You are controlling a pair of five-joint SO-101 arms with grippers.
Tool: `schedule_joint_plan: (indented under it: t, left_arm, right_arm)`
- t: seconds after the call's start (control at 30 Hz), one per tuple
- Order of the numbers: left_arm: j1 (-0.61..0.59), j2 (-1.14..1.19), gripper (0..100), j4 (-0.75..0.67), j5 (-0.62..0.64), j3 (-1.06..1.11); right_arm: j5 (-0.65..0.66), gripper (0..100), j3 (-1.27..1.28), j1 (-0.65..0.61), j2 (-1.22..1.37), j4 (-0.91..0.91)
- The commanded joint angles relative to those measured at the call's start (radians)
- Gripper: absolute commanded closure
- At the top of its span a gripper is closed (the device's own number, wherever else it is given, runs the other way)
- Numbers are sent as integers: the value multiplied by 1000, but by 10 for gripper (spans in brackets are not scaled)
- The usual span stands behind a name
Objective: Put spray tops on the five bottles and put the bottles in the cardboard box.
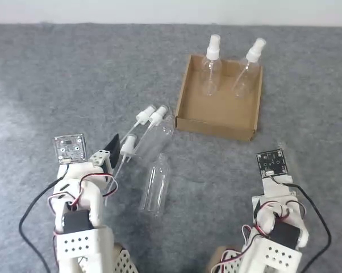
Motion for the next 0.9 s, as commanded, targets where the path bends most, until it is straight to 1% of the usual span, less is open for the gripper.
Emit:
schedule_joint_plan:
  t: [0.0,0.23,0.37,0.4,0.5,0.53,0.67,0.8,0.87]
  left_arm:
    - [6,6,702,8,-8,-7]
    - [8,8,702,9,-8,-7]
    - [48,2,702,29,-9,-7]
    - [58,0,702,41,-9,-7]
    - [72,0,702,48,-9,-7]
    - [72,0,702,48,-9,-7]
    - [71,0,702,49,-9,-7]
    - [71,0,702,51,-9,-7]
    - [71,0,702,51,-9,-7]
  right_arm:
    - [-6,901,21,-7,-15,10]
    - [-6,899,21,-13,-15,7]
    - [5,897,21,-18,-15,5]
    - [32,897,18,-22,-15,-4]
    - [193,901,17,-22,-15,-99]
    - [199,901,8,-22,-15,-117]
    - [137,896,-130,-27,-10,-71]
    - [133,894,-310,-114,-5,7]
    - [133,864,-391,-133,30,22]
